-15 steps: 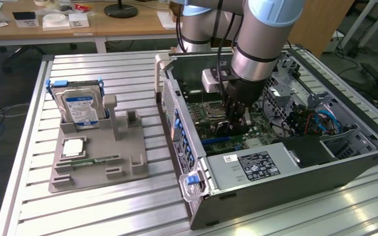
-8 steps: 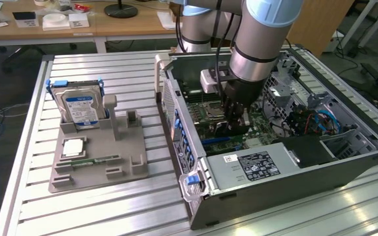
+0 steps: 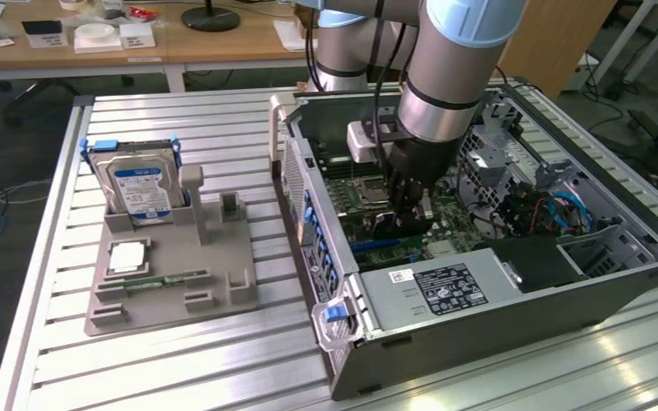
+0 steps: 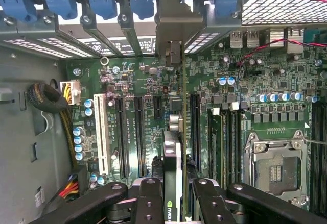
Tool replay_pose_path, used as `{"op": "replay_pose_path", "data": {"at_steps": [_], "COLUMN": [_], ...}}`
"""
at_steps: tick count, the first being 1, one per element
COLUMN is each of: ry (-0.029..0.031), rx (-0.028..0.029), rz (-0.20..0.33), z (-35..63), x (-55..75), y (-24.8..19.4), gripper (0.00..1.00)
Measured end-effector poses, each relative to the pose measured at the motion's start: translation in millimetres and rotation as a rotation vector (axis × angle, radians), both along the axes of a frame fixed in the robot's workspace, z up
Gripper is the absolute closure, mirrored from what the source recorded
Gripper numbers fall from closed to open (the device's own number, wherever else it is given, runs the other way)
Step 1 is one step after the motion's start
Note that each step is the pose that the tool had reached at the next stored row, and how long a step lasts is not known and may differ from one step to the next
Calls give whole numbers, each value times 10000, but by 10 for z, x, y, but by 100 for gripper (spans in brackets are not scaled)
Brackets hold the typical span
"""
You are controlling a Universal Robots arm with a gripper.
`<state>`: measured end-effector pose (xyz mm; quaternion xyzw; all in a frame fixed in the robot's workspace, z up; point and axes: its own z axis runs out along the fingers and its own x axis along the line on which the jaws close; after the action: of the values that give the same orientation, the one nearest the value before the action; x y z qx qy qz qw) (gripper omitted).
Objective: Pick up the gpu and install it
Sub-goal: 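Insert the gpu into the slot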
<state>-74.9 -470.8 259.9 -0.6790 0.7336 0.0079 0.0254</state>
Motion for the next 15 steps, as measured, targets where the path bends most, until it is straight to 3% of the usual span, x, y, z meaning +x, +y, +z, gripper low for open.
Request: {"op": "replay_pose_path", "data": {"at_steps": [15], "ry": [0], "rx": [0], "rz": [0], "z": [-41], "x": [-21], "y": [2], "gripper": [73]}}
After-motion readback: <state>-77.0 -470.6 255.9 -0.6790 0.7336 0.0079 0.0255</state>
